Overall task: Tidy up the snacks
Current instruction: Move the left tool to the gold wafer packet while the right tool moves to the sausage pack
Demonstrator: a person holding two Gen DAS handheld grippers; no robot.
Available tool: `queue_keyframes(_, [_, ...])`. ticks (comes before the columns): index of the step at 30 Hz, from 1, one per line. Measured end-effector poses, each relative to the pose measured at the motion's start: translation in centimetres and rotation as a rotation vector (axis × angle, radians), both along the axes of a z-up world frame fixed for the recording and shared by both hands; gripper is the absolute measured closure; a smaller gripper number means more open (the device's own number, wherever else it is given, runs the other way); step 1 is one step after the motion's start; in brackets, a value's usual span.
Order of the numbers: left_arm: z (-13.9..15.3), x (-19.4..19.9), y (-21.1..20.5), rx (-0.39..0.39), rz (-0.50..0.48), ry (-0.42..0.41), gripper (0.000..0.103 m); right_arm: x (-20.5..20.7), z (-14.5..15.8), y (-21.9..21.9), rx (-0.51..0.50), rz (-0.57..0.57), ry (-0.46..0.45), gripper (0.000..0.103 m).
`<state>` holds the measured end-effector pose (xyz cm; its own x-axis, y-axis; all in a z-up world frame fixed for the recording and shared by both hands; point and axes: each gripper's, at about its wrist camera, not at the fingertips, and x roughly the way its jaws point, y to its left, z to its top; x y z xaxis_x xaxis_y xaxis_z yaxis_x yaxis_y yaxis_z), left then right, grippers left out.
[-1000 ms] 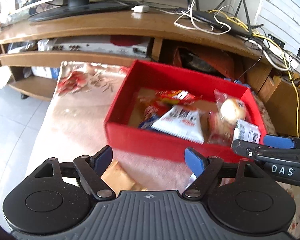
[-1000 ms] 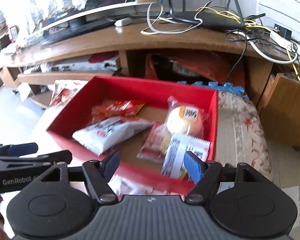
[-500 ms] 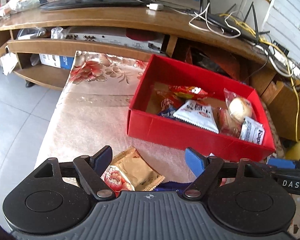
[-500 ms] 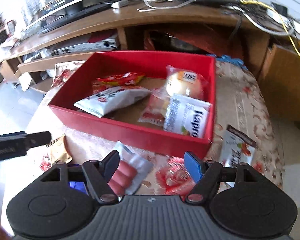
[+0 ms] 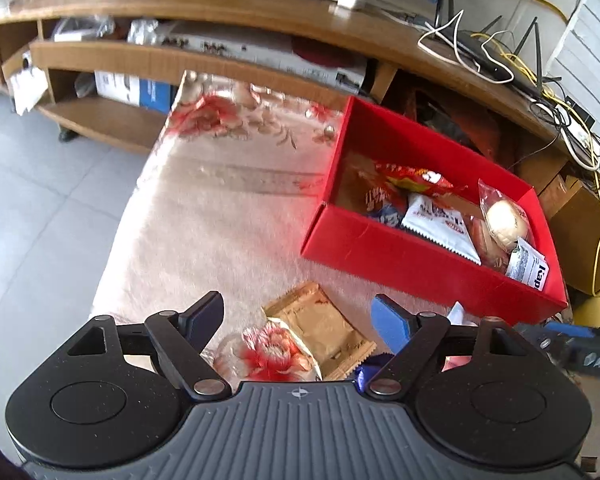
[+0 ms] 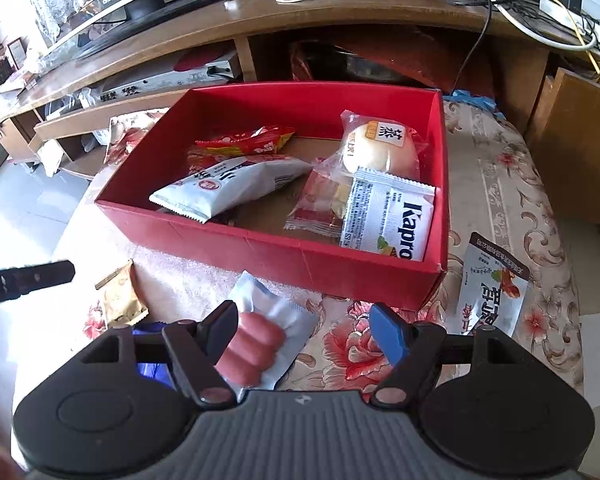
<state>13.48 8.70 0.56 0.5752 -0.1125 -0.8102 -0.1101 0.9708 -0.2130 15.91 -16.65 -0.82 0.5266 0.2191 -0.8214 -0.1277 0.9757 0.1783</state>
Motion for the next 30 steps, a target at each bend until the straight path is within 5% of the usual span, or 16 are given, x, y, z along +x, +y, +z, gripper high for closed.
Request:
queue_keyframes(8, [-2.4,1.6,-1.0,-0.061,0.001,0.094,0.017,-0.8,2.2,-5.5,0.055,-0.139,-0.059,0.024])
queue_keyframes(24, [-4.4,3.0,-3.2,0.069,0.05,0.112,0.016,-1.3,1.9,-10.2,0.041,-0.255,-0.051,0.024])
queue_keyframes(30, [-4.1,2.2,-2.7,0.08,0.062,0.095,0.033,-0.9,0.4,-6.4,0.031,-0.138,-0.002,0.024])
